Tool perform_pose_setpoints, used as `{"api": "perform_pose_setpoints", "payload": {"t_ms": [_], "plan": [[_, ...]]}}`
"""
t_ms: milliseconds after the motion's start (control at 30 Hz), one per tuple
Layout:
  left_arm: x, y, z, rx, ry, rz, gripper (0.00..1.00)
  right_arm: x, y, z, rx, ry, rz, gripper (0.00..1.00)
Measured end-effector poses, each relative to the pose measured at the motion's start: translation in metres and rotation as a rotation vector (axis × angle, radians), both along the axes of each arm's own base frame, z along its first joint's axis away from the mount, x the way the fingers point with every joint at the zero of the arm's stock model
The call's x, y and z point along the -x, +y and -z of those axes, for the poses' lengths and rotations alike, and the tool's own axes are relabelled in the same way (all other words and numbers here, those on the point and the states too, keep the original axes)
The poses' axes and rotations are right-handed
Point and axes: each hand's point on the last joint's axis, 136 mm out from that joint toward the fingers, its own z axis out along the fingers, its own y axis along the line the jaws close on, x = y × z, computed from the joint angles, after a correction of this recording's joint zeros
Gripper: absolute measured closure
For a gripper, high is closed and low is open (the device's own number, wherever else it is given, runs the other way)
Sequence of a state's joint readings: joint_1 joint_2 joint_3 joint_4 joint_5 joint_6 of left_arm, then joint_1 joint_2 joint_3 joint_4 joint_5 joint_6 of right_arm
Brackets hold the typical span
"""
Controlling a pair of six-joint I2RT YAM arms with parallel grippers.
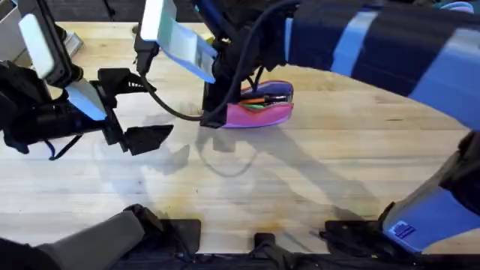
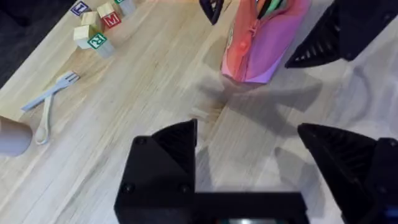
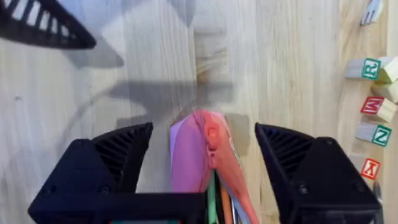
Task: Unzip the bag, pick up the pens from the table one at a time and place them inside, then zip the bag closed.
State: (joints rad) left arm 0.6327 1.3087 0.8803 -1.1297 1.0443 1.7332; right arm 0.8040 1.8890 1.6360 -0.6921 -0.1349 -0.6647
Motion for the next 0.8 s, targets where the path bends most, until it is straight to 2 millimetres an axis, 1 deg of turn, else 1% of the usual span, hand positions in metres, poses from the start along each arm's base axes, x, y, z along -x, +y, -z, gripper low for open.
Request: {"api": "perform_pose_setpoints", "payload": {"t_ms": [167,267,400,500,733,800], "plan": [[0.000,0.000,0.000,0.000,0.000,0.000,0.008,-0.005,0.002,0.010,0.000,0.014,0.020,0.004],[0.000,0.000,0.000,0.000,0.000,0.000,0.008,-0.014,0.002,0.014,-0.016,0.027,0.063,0.003],[0.000,0.000,0.000,0.000,0.000,0.000,0.008,-0.029,-0.006,0.017,-0.034,0.044,0.136,0.003],[0.000,0.000,0.000,0.000,0.000,0.000,0.008,-0.035,-0.014,0.018,-0.036,0.056,0.172,0.003],[0.000,0.000,0.000,0.000,0.000,0.000,0.008,-0.030,-0.019,0.023,-0.013,0.092,0.192,0.005],[0.000,0.000,0.000,0.000,0.000,0.000,0.008,-0.030,-0.019,0.026,-0.008,0.099,0.196,0.019]]}}
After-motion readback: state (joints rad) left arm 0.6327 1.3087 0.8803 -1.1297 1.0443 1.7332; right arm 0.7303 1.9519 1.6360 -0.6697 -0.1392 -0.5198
